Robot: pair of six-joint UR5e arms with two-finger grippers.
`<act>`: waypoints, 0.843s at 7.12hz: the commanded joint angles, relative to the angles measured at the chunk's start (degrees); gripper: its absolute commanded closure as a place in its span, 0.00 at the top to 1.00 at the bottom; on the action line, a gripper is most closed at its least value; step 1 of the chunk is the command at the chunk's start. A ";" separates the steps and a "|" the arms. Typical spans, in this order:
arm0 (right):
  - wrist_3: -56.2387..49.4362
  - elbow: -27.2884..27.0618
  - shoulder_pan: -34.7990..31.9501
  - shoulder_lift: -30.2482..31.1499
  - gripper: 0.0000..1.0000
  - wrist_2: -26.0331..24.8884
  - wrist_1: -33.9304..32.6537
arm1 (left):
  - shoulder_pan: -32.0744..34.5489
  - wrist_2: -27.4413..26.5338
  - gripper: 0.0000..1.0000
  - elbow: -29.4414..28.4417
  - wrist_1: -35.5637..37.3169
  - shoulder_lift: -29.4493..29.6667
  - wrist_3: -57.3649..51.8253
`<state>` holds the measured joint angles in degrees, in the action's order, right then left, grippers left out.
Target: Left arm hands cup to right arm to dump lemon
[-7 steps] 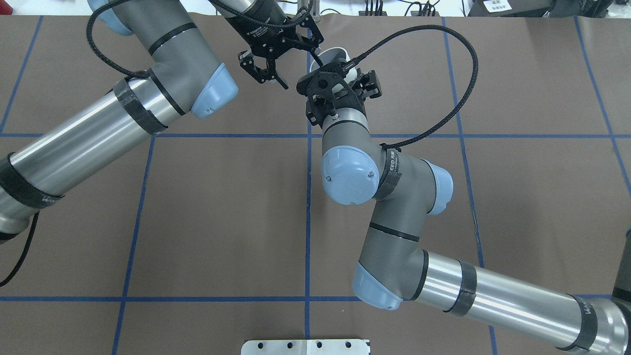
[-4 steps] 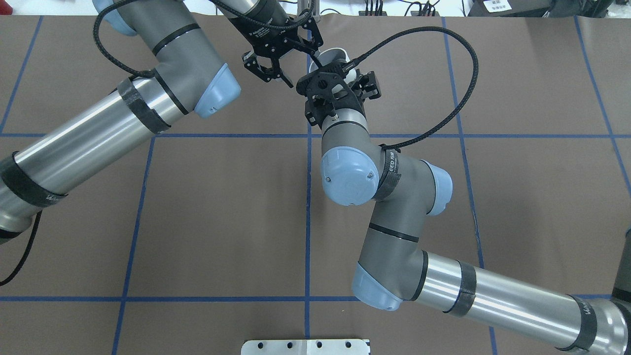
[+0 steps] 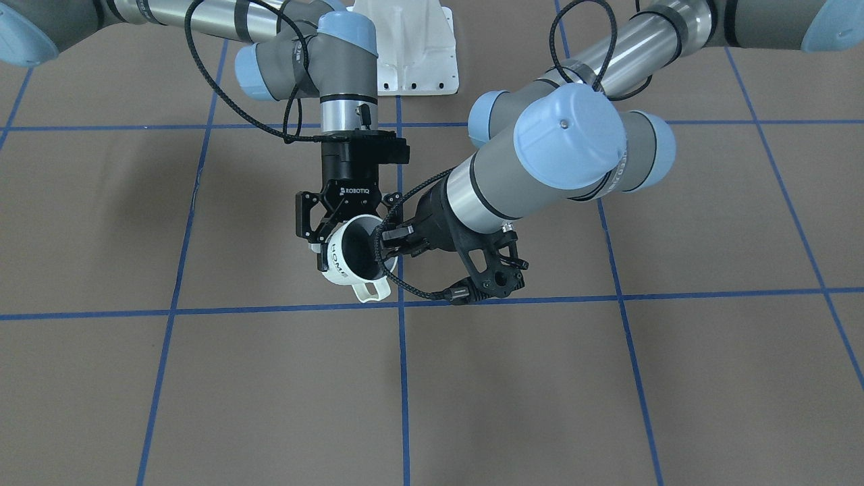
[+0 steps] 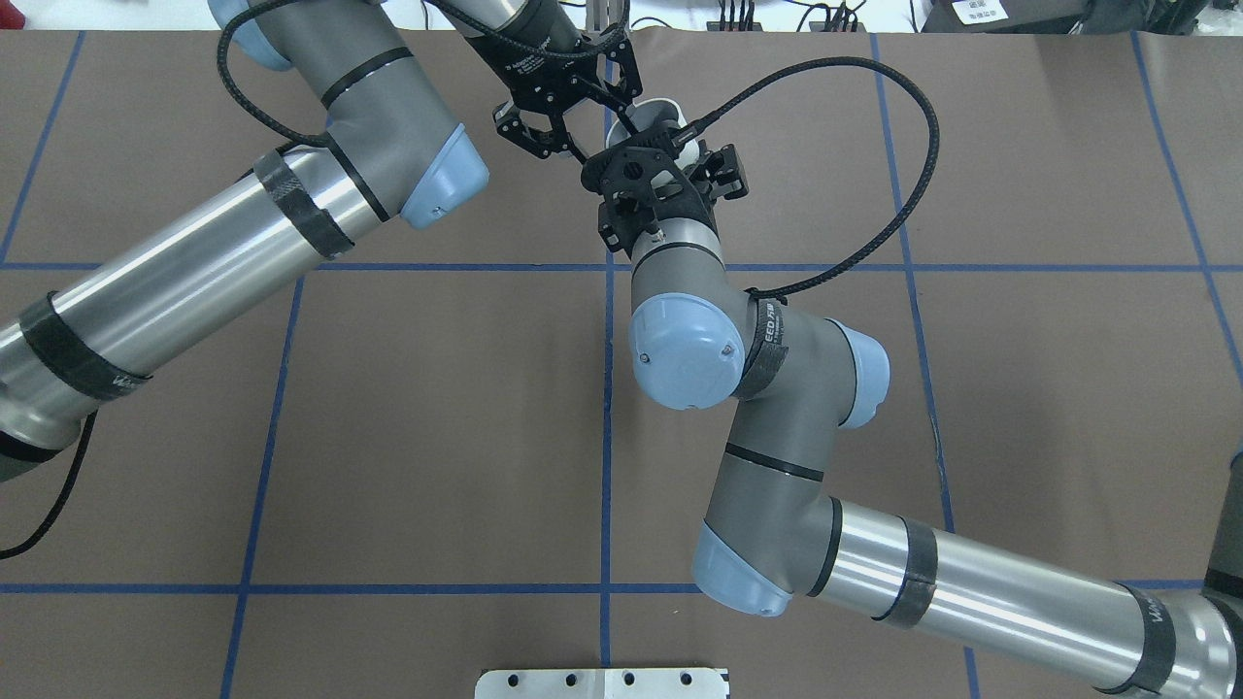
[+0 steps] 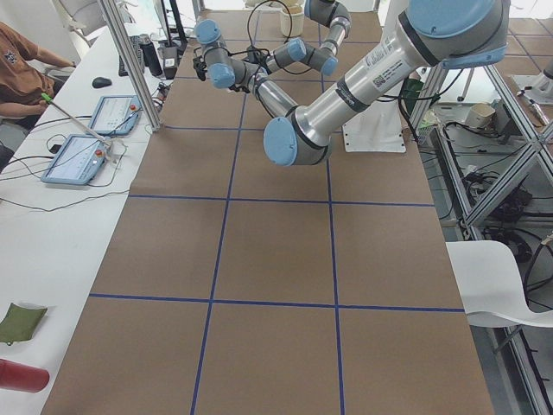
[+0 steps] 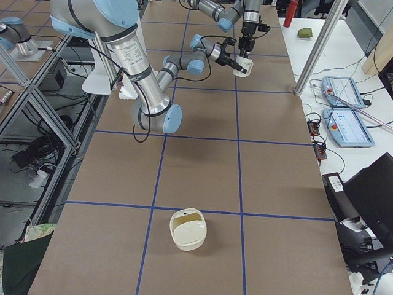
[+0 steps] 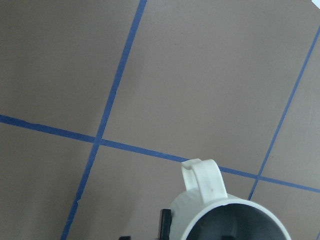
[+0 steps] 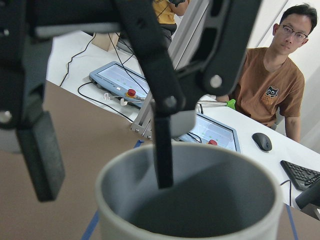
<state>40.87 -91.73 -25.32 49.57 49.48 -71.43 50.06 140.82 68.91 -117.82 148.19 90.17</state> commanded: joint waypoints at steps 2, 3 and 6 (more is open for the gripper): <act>0.00 -0.02 0.01 0.00 0.19 0.00 0.07 | -0.85 -0.02 0.45 -0.36 -0.13 -0.01 0.00; 0.00 -0.02 0.09 0.00 0.19 0.00 0.07 | -0.85 -0.02 0.38 -0.36 -0.13 -0.01 0.00; 0.00 -0.02 0.10 -0.09 0.24 0.00 -0.02 | -0.85 0.07 0.24 -0.45 -0.13 -0.10 -0.09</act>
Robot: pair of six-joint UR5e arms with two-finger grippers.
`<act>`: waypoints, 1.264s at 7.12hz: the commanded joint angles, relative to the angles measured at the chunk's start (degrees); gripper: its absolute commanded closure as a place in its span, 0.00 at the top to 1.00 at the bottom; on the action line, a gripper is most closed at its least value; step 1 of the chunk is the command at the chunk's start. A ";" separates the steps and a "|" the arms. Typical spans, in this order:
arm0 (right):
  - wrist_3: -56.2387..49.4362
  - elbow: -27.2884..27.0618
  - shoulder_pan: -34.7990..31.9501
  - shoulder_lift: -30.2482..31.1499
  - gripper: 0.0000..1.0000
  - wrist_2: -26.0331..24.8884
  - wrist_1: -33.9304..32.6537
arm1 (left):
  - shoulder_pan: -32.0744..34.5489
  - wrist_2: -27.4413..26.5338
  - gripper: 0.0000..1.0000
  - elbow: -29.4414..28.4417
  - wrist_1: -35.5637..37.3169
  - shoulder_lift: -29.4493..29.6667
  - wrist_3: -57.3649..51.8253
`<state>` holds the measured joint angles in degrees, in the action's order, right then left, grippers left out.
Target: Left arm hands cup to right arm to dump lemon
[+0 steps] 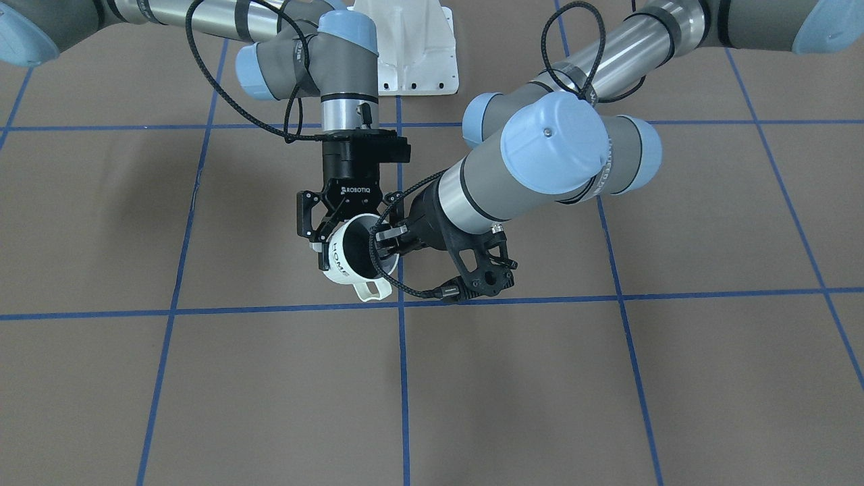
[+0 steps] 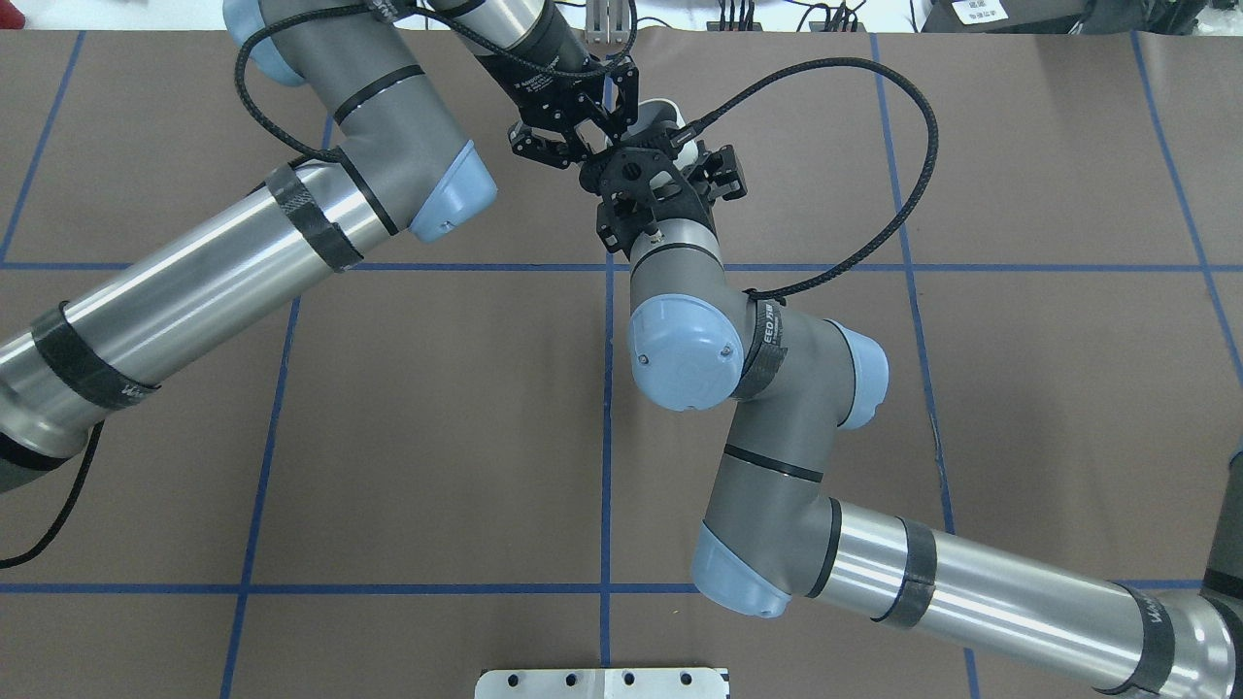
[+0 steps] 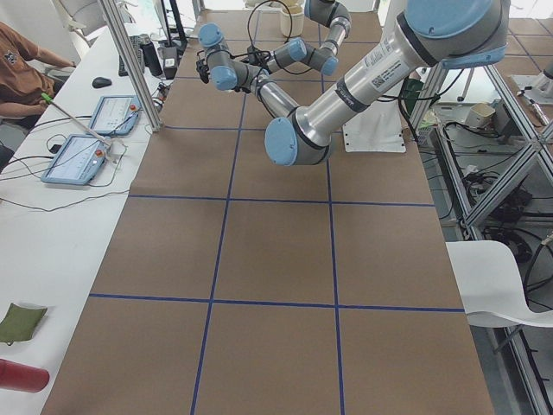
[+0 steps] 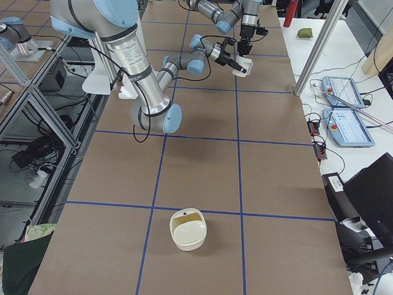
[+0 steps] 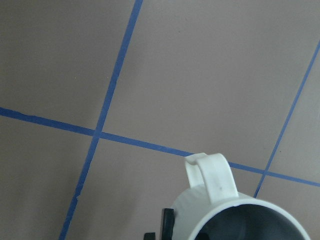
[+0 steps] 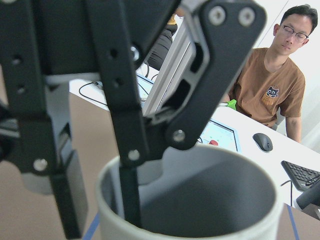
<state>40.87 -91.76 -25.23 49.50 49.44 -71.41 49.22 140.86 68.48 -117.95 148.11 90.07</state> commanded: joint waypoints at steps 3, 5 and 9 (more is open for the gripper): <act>0.00 0.00 0.09 0.34 1.00 -0.05 0.04 | -0.09 0.03 0.00 -0.01 0.00 -0.02 -0.16; 0.00 0.00 0.09 0.51 1.00 -0.05 0.04 | -0.09 0.03 0.00 -0.01 0.00 -0.02 -0.16; -0.09 0.00 0.09 0.78 1.00 0.13 0.04 | 6.03 0.56 0.00 -0.80 0.09 -0.01 -0.25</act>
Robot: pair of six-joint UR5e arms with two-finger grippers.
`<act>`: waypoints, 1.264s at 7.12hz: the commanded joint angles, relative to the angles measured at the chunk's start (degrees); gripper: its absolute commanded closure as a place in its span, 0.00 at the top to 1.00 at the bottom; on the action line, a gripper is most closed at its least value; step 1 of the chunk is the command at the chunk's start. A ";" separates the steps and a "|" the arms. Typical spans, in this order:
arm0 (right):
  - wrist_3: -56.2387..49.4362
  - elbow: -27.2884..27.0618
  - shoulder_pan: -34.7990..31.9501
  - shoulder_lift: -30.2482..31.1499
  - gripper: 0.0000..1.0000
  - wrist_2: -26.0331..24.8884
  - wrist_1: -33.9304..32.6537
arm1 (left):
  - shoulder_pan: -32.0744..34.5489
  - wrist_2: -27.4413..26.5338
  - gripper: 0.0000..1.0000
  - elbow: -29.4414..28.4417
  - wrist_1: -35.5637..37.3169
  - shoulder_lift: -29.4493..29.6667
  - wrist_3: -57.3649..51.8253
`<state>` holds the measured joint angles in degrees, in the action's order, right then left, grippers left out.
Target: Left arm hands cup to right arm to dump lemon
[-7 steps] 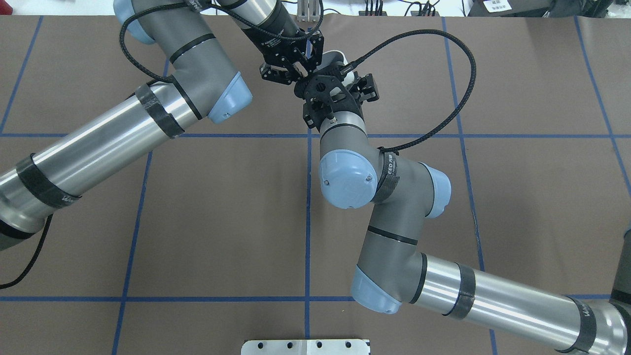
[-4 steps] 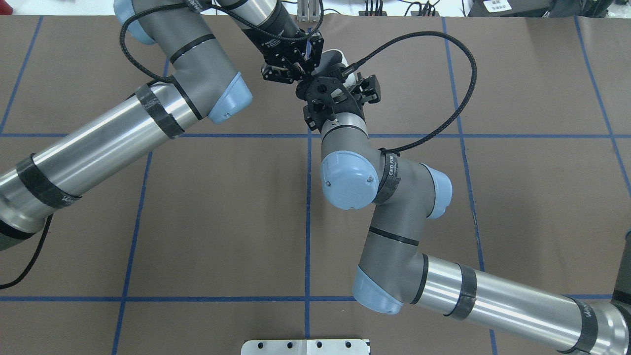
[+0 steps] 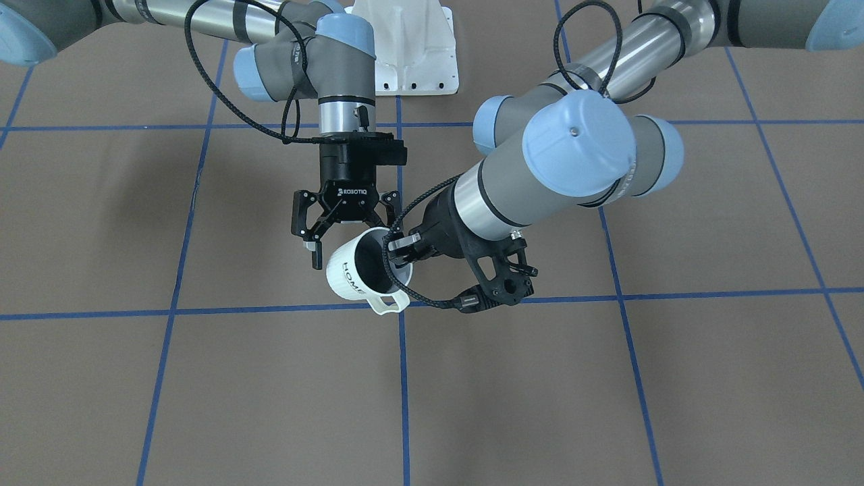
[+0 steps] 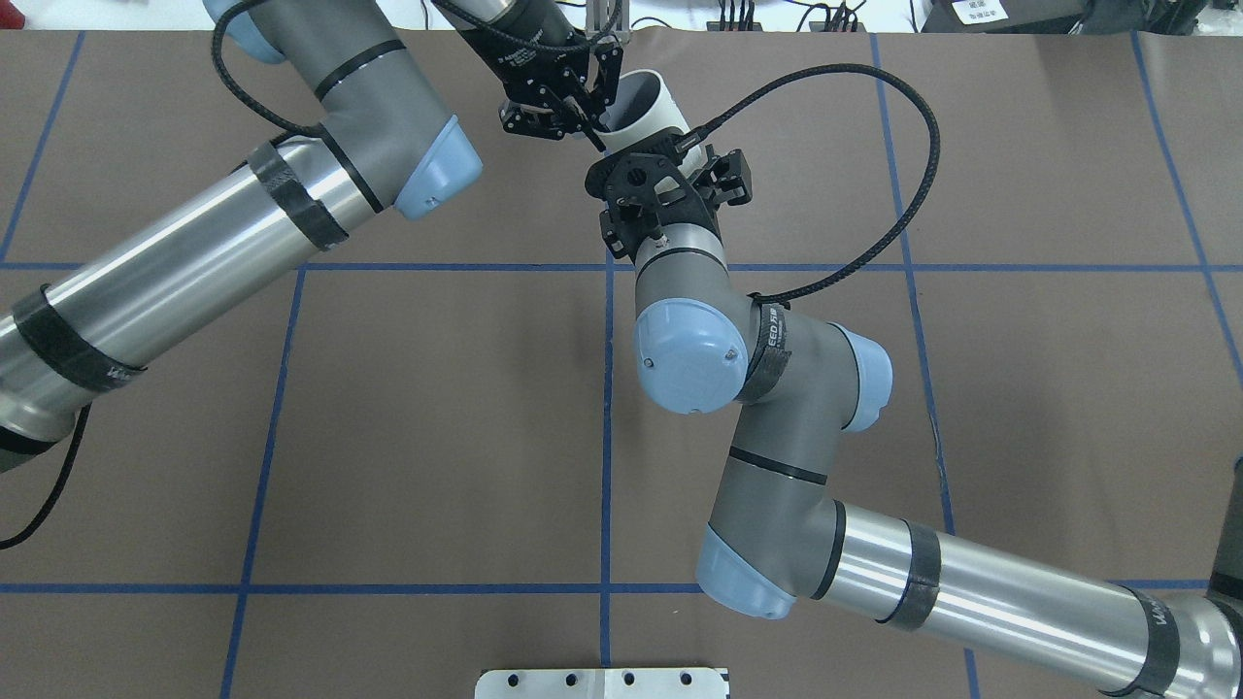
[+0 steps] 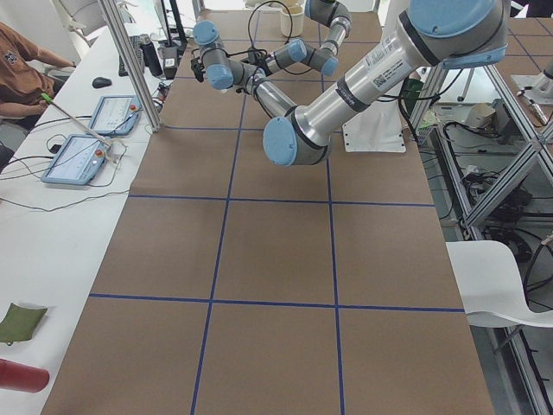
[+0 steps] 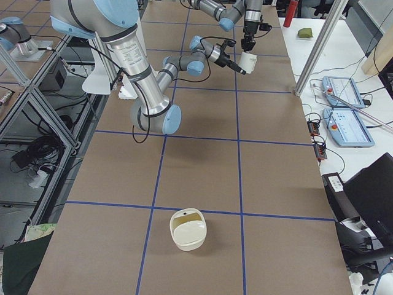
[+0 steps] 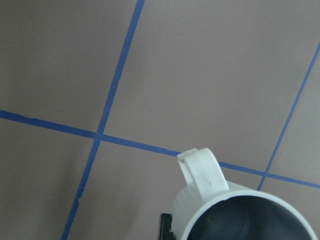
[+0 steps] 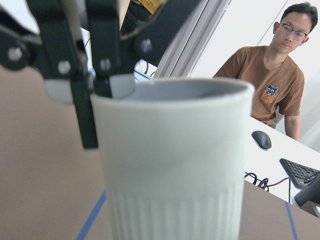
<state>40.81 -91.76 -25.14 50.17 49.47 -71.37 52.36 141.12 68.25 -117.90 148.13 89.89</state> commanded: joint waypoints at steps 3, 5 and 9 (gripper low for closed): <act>-0.21 -1.22 0.00 -0.25 1.00 0.62 -0.09 | 9.85 -0.32 0.00 -4.86 0.65 -0.56 -2.86; 0.05 -3.24 -2.88 -0.60 1.00 7.88 -0.09 | 14.24 -2.06 0.00 -5.50 1.96 -5.55 -11.19; 5.66 -5.71 -26.05 -0.69 1.00 53.88 -3.92 | 16.73 -4.01 0.00 1.50 19.65 -13.10 -31.02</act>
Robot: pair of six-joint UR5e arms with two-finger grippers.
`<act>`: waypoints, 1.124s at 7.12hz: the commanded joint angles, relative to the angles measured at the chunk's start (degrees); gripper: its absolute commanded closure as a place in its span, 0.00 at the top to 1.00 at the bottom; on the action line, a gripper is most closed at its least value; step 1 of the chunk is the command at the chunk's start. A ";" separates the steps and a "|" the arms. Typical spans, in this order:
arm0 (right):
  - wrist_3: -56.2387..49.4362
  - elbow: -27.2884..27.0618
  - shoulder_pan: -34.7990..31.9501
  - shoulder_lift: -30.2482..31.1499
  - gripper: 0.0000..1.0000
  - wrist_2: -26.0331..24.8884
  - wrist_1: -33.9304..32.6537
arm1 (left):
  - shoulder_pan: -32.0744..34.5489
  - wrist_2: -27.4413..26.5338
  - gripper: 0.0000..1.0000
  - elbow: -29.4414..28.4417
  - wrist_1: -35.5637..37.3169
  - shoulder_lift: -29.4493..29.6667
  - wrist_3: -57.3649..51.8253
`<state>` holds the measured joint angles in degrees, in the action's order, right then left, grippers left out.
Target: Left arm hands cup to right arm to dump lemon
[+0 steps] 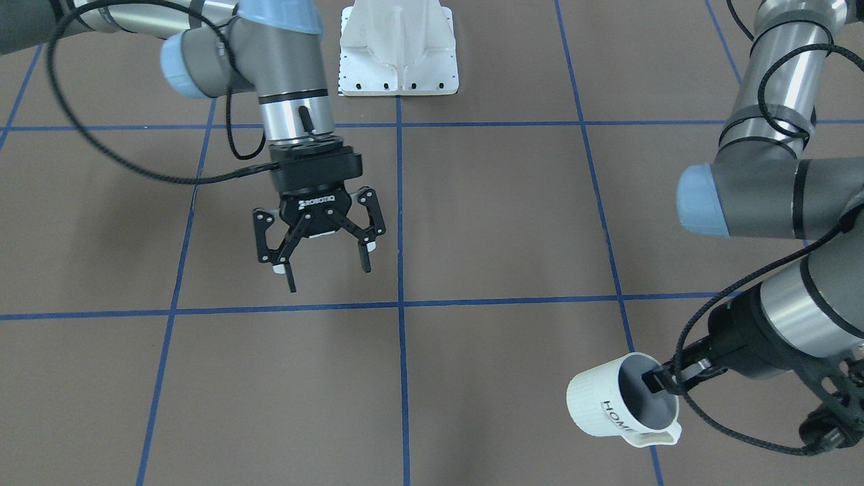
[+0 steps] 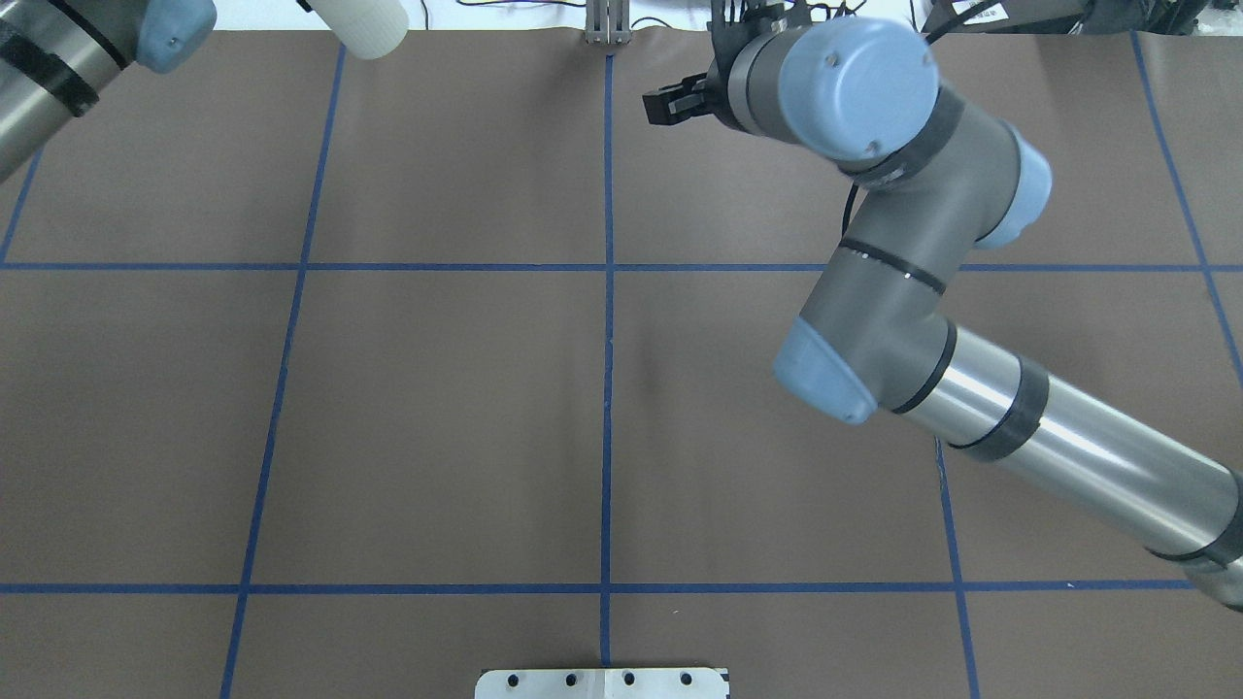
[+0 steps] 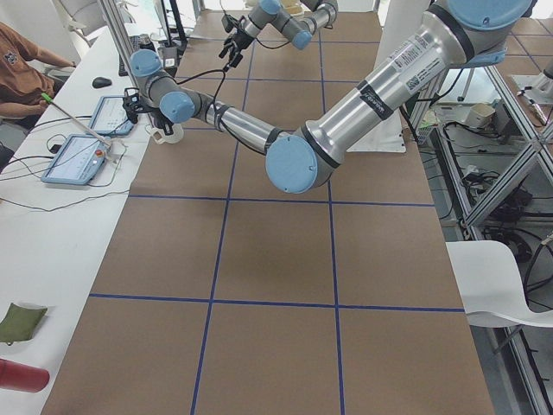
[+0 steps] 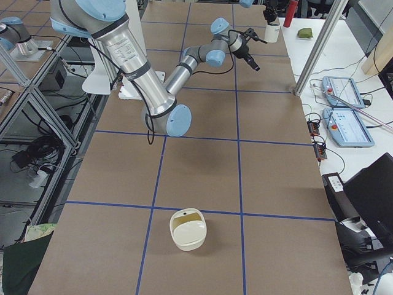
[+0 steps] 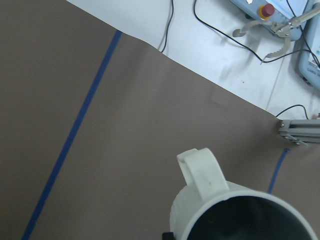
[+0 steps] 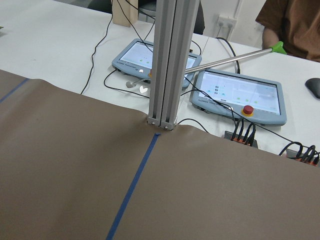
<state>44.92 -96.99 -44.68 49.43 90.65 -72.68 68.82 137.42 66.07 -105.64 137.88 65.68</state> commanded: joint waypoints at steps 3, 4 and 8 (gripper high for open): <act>0.88 -8.96 -19.02 5.99 1.00 34.15 -21.03 | -1.67 -13.04 0.00 25.53 29.68 -19.85 -23.02; -0.34 -12.31 -19.91 8.38 1.00 34.24 -27.80 | -1.84 -12.79 0.00 31.17 27.18 -27.93 -23.57; -26.44 -21.55 -24.84 13.64 1.00 34.24 -54.14 | -4.99 -11.73 0.00 33.95 9.35 -43.55 -20.08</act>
<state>23.26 -116.04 -68.78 60.49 124.85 -122.86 65.33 125.44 99.60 -92.17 97.65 44.11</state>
